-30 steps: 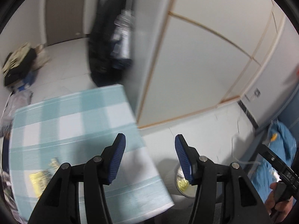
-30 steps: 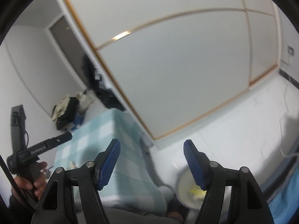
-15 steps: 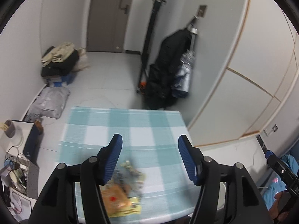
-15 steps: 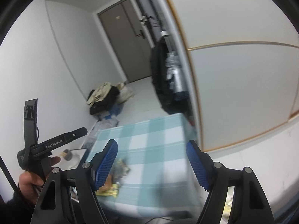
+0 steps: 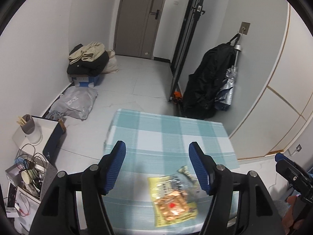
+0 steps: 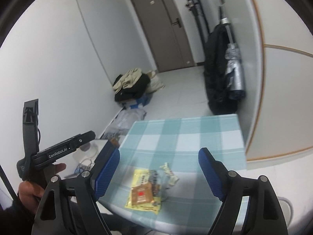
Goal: Collect trash
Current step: 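Move both open grippers back from the bin to the remaining wrappers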
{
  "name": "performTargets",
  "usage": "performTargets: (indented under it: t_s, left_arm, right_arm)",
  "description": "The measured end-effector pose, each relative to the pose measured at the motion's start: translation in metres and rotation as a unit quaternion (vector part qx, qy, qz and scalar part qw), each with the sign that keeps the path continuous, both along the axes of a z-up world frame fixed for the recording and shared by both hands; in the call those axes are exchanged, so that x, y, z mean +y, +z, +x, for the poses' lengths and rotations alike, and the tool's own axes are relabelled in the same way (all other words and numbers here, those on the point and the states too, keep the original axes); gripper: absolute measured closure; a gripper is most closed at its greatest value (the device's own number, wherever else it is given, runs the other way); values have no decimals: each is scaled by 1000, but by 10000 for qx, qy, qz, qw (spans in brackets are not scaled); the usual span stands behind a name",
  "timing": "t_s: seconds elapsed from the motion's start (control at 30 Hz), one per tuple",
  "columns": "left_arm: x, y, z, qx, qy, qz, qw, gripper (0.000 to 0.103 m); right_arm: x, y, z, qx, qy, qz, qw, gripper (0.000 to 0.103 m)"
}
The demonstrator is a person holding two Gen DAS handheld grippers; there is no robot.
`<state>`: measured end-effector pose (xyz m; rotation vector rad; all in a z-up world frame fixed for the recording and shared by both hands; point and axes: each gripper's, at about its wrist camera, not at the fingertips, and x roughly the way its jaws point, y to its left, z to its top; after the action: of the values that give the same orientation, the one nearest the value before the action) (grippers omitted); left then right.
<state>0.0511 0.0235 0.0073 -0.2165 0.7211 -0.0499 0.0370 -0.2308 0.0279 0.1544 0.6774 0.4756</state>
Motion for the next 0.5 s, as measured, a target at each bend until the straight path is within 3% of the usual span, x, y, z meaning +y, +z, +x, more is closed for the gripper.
performTargets:
  t_s: [0.23,0.5]
  left_arm:
    - [28,-21,-1,214,70,-274,9994,30]
    - [41,-39,0,513,18,-397,9979,29]
  right_arm:
    - [46,-28,14,379,273,-283,9985,18]
    - [75,-68,26,795,493,-622,9937,18]
